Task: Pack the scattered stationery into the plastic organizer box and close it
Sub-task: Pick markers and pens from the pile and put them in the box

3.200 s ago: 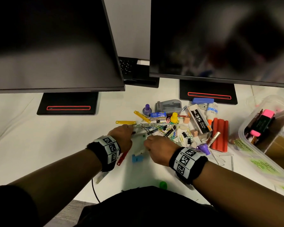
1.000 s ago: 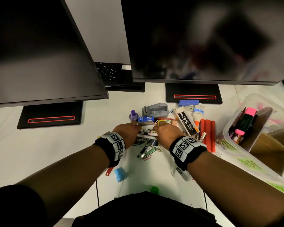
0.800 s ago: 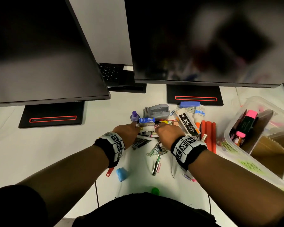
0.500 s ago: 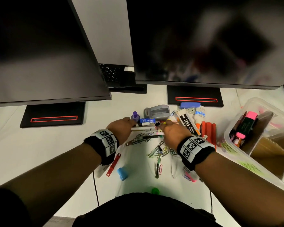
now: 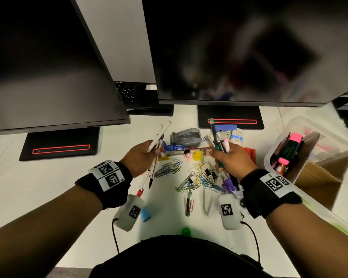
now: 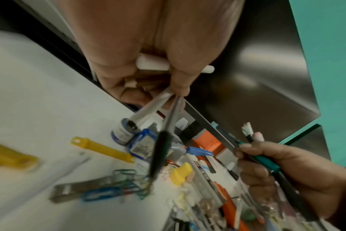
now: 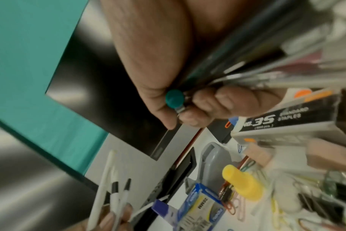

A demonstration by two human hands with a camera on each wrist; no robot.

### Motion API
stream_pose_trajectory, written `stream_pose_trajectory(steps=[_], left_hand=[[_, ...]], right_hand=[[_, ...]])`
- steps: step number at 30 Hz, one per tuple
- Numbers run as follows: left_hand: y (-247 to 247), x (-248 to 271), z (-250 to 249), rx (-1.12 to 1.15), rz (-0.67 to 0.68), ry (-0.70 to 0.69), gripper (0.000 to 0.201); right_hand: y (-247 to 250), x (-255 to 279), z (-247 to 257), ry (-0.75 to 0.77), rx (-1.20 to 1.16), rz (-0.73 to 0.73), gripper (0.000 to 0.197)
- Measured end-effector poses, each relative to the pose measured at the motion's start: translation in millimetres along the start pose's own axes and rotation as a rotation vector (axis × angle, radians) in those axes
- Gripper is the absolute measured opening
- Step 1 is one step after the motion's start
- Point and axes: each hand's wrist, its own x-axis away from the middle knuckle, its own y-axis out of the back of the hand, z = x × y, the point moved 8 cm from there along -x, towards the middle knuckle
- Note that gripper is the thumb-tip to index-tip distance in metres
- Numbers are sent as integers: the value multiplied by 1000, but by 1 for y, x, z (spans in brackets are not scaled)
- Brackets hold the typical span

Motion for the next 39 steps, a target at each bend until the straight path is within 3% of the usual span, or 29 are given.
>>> stream_pose_trajectory(steps=[3,5,11,16,21,24,26,27,30,33,37,39], left_hand=[[-20,0,-26,62,52,3,22],[-34,-1,-54,153,102,-10,17],[-78,-15,-126,354,211,1,10],[-134,-14,-161,372,335,41,3],[-189,-16,-191,287,424,95,2],[-215,-22,-214,200,433,77,15],[-230,-27,-229,120,422,49,13],[-236,-29,-235,57,418,25,11],[-238,-37,-246,-272,319,-64,36],[-237,-33,-251,-411,287,-98,38],[-227,-35,-245,-392,332,-105,34],[-218,-35,-237,-224,371,-61,36]], right_hand=[[11,12,-4,-81,-163,14,24],[28,18,-2,-109,-345,15,21],[112,38,-21,-211,-711,-88,21],[147,59,-62,-303,-828,-178,21],[161,61,-92,-401,-757,-183,18],[170,55,-93,-393,-680,-199,17],[176,52,-92,-374,-665,-210,16],[177,51,-91,-370,-667,-210,17],[177,46,-85,-356,-668,-227,18],[177,40,-70,-306,-659,-248,14],[174,25,-54,-260,-505,-247,7],[174,19,-54,-272,-458,-224,11]])
